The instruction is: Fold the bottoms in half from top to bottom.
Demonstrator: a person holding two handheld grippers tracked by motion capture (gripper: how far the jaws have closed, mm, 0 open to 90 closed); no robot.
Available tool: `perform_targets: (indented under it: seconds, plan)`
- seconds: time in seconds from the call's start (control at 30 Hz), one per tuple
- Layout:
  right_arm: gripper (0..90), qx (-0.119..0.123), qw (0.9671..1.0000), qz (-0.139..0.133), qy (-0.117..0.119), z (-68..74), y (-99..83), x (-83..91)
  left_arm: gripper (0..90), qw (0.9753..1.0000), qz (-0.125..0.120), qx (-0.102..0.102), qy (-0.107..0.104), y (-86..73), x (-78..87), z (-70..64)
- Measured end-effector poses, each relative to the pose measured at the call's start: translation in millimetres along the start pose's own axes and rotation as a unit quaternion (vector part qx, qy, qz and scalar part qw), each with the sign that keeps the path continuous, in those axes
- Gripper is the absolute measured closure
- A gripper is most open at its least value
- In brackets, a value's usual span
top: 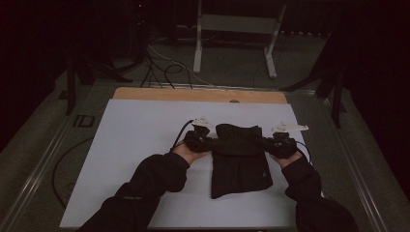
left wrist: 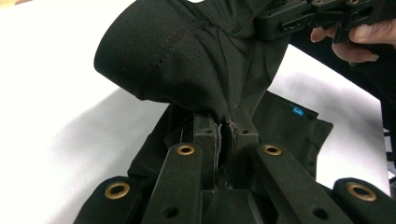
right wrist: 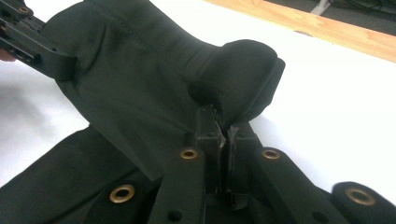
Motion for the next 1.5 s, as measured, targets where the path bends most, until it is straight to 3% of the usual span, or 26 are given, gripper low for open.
perform_targets:
  seconds: [0.4, 0.87, 1.5]
  plan:
    - [86.8, 0.004, 0.9999, -0.01, 0.007, 15.9, -6.2, 15.9, 85.6, 0.9999, -0.002, -0.01, -0.002, -7.3, 6.8, -15.2]
    - [86.8, 0.002, 0.9999, -0.002, 0.017, 29.7, -23.1, 17.7, 85.6, 0.9998, 0.003, -0.019, 0.005, -28.0, 6.2, -24.8]
    - [86.7, -0.014, 0.9991, 0.012, 0.038, 35.6, -45.7, 16.5, 85.5, 1.0, -0.002, -0.004, 0.007, -49.8, 0.3, -36.6]
Point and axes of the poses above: each handheld gripper's, and its own axes: x roughly backward along the jaws, y roughly out of its top, z roughly to its left, the point moved 10 cm from there along -x, roughly forward along the jaws, and after that the axes turned 6 degrees about x, right-handed, at the moved point
